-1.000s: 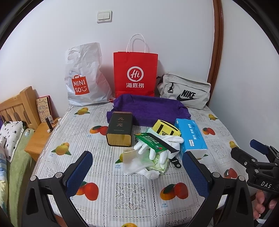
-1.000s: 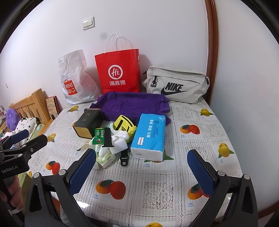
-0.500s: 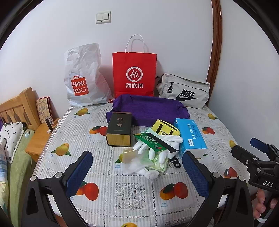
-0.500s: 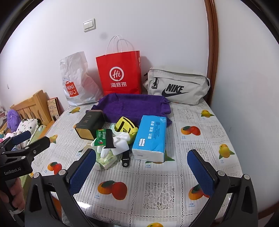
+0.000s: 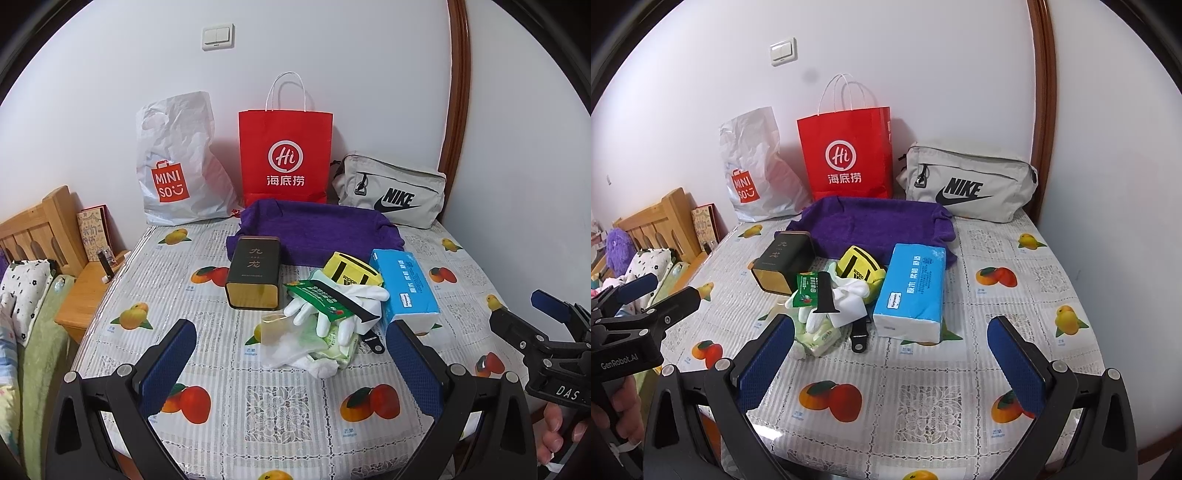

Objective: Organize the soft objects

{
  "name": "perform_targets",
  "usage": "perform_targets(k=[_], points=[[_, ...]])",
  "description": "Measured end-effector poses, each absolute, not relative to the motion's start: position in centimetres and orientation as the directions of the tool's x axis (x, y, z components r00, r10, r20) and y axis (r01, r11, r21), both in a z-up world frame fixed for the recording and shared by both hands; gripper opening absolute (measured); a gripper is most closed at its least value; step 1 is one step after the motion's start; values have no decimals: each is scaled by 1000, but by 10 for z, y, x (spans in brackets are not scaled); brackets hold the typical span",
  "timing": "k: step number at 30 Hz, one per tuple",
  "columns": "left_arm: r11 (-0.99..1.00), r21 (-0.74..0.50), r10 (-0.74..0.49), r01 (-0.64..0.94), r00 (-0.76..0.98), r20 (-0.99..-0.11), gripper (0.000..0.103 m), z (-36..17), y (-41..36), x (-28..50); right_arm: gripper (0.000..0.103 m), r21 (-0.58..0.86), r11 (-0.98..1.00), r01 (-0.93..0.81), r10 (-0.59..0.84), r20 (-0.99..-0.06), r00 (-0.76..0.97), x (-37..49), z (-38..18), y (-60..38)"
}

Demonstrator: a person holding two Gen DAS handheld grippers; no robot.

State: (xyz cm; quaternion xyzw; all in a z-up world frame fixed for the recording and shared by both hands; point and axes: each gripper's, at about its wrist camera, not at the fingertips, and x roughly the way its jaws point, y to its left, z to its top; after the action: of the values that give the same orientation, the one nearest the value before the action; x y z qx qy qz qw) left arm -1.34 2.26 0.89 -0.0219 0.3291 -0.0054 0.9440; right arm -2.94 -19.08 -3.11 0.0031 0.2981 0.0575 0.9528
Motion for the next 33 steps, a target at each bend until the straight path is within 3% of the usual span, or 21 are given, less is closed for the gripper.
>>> perform_targets(k=[33], points=[[998,-56,-38,2,770,-637,103,-5,25,-10,103,93,989,-113,146,-568,810,-26,-32,-198]])
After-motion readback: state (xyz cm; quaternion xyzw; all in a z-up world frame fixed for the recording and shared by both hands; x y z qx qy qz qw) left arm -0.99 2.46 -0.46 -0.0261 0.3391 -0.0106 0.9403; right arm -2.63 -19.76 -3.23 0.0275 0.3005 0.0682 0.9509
